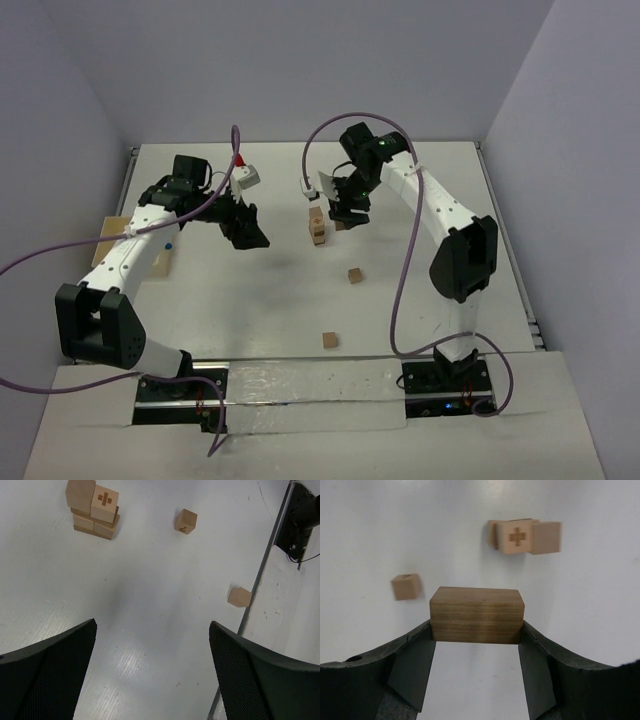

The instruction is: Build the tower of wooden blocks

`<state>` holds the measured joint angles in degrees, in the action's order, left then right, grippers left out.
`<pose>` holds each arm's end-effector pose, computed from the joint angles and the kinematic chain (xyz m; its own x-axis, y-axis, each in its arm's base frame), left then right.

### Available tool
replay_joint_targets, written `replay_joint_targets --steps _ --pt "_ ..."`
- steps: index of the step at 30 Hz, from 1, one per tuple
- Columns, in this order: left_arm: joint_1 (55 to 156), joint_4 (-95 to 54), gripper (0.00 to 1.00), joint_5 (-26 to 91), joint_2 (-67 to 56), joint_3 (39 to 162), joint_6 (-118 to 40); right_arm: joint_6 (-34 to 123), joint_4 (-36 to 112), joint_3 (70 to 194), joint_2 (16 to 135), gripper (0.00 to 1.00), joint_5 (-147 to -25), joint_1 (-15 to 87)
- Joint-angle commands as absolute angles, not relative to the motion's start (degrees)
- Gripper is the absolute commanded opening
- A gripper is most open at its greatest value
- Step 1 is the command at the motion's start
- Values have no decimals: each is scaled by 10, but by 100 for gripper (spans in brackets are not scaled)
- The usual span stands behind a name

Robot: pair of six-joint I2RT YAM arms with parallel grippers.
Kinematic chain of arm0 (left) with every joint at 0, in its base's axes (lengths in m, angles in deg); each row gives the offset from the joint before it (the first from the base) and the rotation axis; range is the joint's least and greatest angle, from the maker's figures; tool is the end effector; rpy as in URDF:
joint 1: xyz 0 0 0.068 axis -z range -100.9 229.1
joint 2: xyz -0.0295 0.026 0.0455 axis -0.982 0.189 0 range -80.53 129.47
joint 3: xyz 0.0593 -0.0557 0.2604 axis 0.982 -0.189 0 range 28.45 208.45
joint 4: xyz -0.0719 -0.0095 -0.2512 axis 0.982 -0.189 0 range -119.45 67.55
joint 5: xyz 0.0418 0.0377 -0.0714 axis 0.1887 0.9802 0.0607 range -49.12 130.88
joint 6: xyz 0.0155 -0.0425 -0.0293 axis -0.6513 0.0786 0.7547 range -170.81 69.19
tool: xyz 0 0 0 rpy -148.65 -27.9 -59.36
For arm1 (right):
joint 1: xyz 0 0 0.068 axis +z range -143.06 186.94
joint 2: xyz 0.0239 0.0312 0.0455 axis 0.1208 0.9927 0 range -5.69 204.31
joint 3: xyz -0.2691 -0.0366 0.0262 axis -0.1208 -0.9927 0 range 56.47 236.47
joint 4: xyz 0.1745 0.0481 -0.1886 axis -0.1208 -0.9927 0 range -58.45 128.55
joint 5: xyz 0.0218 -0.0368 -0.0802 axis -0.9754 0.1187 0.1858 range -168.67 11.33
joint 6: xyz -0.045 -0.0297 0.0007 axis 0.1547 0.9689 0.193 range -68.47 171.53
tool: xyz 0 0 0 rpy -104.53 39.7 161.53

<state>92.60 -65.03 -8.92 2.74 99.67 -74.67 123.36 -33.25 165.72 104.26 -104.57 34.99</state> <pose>0.2827 -0.0957 0.3042 -0.4902 0.3862 -0.7814 0.8517 0.4028 -0.3352 0.3348 0.1959 0.3175 0.2496 -0.8355 -0.4896 -0.9678 -0.1978 -0.1558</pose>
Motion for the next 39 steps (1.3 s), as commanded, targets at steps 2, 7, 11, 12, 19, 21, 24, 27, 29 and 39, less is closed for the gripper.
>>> replay_joint_targets --steps 2,7,11,12,19,21,24,27,29,39 --pt "927 -626 99 -107 7 991 -752 1261 -427 1778 1117 31 -1045 339" --pt "925 -618 99 -113 9 982 -745 1250 -422 1850 1173 31 -1062 336" --pt "913 -606 99 -126 5 977 -735 1244 -410 1858 1188 31 -1078 336" --pt "908 -602 99 -133 5 977 -730 1242 -406 1857 1190 31 -1083 336" --pt "874 -584 99 -165 15 977 -704 1238 -394 1857 1204 32 -1090 342" --pt "871 -581 99 -168 17 979 -701 1237 -390 1866 1213 32 -1087 345" --pt "871 -582 99 -167 19 979 -702 1231 -383 1878 1228 32 -1086 348" --pt "871 -586 99 -168 21 979 -705 1226 -378 1893 1239 33 -1086 350" --pt "871 -586 99 -168 21 976 -706 1223 -372 1901 1246 33 -1085 350" --pt "871 -587 99 -175 31 979 -710 1210 -363 1911 1255 36 -1083 364"
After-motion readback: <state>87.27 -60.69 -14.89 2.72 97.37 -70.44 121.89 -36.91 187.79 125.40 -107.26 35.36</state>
